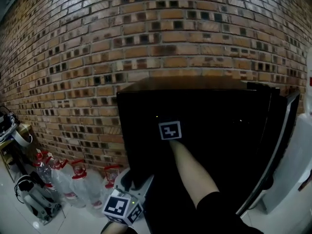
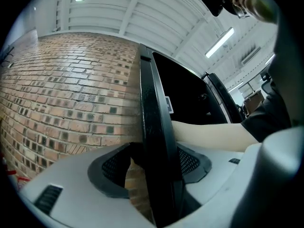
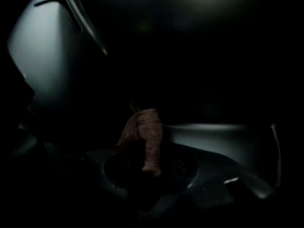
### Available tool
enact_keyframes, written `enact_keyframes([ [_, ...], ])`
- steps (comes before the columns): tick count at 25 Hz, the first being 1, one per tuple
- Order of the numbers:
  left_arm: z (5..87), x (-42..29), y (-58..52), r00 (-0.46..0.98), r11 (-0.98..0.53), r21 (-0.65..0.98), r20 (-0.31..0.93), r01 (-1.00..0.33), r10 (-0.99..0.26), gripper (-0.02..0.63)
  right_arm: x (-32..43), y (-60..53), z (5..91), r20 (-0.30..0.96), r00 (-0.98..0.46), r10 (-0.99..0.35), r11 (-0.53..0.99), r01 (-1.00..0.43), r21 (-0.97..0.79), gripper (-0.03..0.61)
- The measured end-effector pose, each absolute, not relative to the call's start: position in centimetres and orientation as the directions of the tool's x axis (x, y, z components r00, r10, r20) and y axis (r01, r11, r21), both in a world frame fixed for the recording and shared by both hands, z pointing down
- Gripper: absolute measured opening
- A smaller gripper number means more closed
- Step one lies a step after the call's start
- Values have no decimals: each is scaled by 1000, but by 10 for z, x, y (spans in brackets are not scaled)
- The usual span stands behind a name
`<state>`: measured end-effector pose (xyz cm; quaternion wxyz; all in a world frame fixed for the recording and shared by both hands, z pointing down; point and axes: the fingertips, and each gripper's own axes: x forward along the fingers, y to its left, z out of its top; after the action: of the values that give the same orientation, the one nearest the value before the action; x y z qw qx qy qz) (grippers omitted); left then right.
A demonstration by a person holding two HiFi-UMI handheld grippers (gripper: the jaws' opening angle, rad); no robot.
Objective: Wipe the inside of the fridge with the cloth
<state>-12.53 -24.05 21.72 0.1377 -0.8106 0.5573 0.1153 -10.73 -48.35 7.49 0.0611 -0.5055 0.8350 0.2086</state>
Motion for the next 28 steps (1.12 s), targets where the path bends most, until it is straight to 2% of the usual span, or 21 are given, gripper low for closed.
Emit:
enact_keyframes([
  [12, 216, -123, -247, 330, -322, -84, -378, -943, -865, 276, -98, -499, 64, -314, -427, -848, 305, -878, 369, 77],
  [25, 219, -126, -245, 318, -324, -58, -409, -944, -855, 276, 14, -508, 65, -351, -205, -914, 131, -966, 224, 77],
  [28, 220, -127, -244, 299, -310, -43, -418, -950, -858, 257, 35, -510, 70, -352, -159, -922, 87, -974, 210, 78],
])
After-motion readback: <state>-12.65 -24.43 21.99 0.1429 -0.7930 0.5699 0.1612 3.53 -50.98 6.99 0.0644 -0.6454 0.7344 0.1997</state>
